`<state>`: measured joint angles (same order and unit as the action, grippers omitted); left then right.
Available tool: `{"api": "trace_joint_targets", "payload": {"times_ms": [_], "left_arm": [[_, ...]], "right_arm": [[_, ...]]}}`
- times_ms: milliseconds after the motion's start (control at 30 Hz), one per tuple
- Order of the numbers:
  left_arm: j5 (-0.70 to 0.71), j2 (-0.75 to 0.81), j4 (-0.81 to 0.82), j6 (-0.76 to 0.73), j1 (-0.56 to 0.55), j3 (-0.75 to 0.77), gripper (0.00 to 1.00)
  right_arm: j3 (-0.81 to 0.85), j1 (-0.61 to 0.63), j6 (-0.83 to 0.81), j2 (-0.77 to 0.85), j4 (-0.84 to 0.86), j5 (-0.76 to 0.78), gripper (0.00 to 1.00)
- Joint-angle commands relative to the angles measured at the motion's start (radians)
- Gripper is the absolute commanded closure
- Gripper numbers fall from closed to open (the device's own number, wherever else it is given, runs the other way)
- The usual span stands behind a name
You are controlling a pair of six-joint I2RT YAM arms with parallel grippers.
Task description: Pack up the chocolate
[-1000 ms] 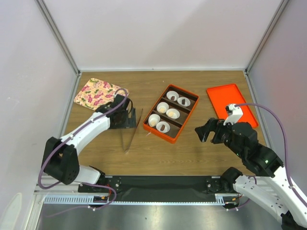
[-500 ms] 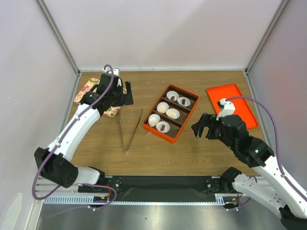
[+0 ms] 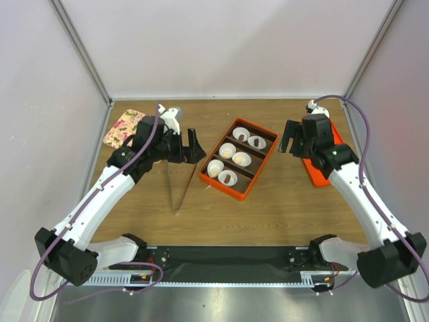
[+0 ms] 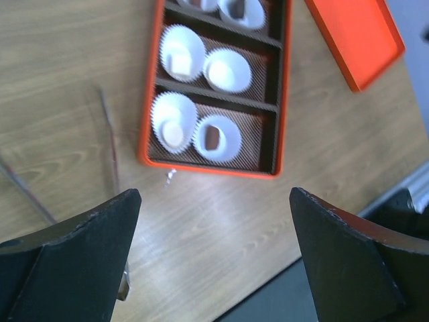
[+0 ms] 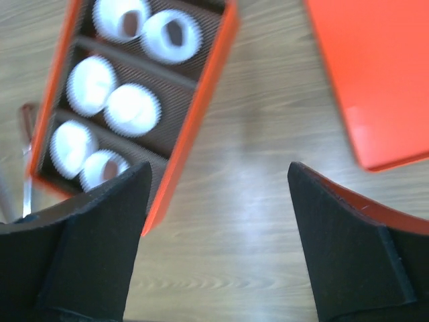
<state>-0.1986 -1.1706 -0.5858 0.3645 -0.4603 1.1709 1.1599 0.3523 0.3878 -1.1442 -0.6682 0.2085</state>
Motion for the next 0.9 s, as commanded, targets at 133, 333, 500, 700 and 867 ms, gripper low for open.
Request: {"api": "trace_joint_targets", "payload": {"times_ms": [133,333,500,700,867], "left_arm": [[-0.044,0.094,-0.006,-0.039,-0.021,-0.063,0.00],[-0.070,0.144,0.001,-0.062,-0.021,-0.118,0.00],[-0.003,0.183,0.000,-0.079,-0.021,-0.145,0.00],[-0.071,0.210,0.043,-0.108,-0.021,-0.198,0.00],[-0.065,0.238,0.057,-0.128,-0.021,-0.212,0.00]], "right_arm": [[0.133,-0.167,-0.099,-0.210,-0.004,-0.012,0.22],[0.179,-0.223,-0.168,-0.398,0.028,0.000,0.25],[0.239,-0.242,-0.221,-0.521,0.006,0.017,0.33],[0.273,-0.262,-0.257,-0.647,0.010,0.014,0.43],[0.273,-0.272,-0.303,-0.710,0.033,0.006,0.50]]}}
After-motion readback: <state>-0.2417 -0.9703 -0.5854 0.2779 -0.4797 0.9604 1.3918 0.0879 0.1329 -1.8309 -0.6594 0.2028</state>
